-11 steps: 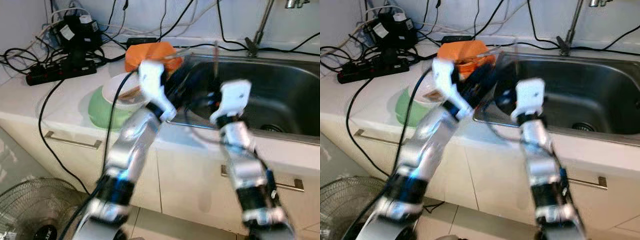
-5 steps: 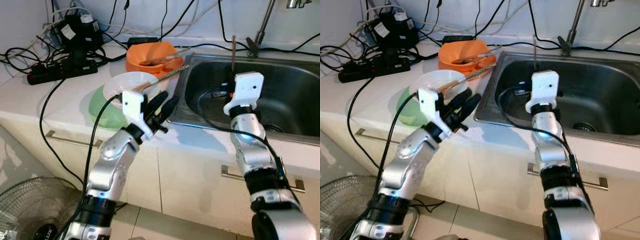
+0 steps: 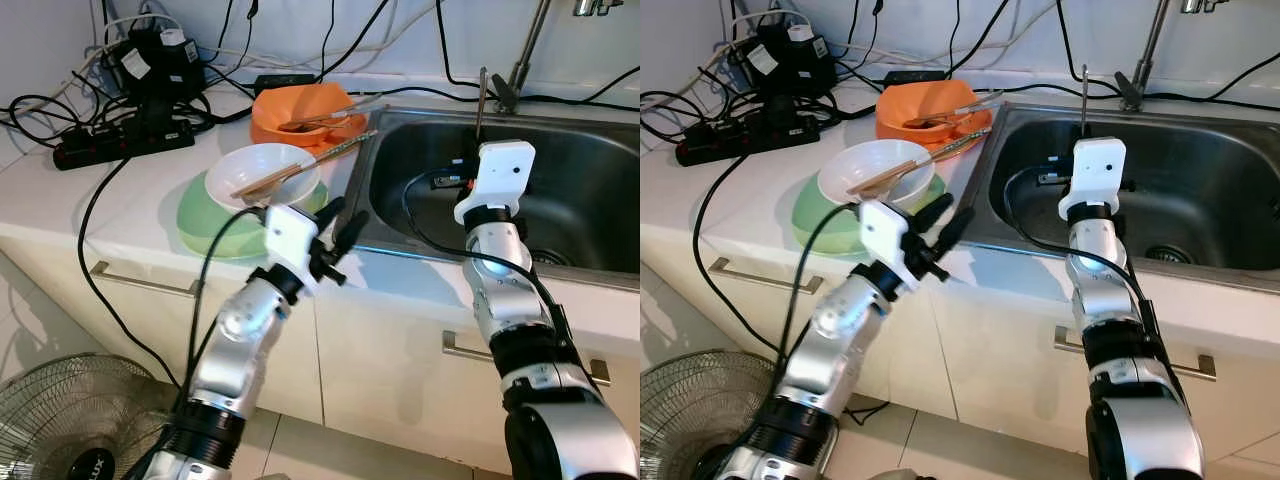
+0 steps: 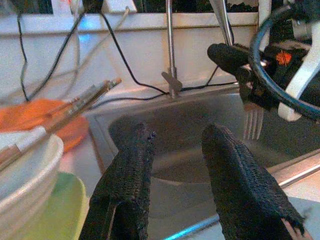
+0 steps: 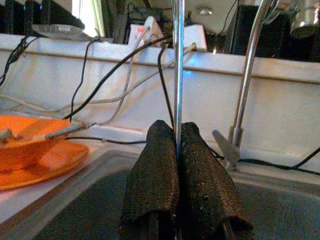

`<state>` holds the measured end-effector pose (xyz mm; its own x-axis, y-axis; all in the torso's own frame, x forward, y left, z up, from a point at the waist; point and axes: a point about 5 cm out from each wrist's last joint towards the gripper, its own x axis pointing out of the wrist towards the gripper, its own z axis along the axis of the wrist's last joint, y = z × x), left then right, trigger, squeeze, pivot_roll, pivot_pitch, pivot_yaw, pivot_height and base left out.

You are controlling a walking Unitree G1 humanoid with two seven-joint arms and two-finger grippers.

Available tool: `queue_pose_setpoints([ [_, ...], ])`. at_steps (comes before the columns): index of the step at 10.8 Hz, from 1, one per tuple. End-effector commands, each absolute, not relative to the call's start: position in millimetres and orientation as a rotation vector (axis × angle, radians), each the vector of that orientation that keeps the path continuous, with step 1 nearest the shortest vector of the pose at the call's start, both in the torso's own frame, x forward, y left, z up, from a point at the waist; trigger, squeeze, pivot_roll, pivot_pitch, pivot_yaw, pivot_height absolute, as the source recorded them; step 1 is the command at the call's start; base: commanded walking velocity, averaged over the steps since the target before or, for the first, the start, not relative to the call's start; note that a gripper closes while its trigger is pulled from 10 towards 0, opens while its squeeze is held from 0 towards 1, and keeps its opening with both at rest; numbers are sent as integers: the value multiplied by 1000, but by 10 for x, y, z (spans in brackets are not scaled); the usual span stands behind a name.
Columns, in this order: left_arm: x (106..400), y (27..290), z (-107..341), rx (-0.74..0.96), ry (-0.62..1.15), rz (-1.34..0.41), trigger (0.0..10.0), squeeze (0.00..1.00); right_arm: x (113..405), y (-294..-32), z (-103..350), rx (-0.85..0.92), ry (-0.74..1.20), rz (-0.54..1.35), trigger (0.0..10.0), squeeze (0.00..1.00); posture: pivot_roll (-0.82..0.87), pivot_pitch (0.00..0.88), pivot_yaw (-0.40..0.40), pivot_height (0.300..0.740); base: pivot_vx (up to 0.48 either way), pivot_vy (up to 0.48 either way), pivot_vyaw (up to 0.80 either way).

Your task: Kitchen organization

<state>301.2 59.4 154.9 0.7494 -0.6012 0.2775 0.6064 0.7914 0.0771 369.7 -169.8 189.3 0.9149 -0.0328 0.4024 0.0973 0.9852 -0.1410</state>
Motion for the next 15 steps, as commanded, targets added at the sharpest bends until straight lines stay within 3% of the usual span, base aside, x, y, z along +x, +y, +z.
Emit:
queue_pose_setpoints([
  [1,3016,603,1501,3,-301,-630,10000,0,3712,-1710,1967,-167,-446,-78,10000,0,53,0,78,740,0,0,0],
  [4,3045,606,1441,-7,-331,-558,10000,0,3721,-1734,1974,-165,-460,-99,10000,0,58,0,77,740,0,0,0],
  [7,3014,555,1376,-26,-318,-602,10000,0,3743,-1764,1955,-174,-450,-104,10000,0,60,0,75,740,0,0,0],
  [15,3018,717,1285,3,-271,-652,10000,0,3841,-1705,1932,-204,-400,-34,10000,0,71,0,65,740,0,0,0],
])
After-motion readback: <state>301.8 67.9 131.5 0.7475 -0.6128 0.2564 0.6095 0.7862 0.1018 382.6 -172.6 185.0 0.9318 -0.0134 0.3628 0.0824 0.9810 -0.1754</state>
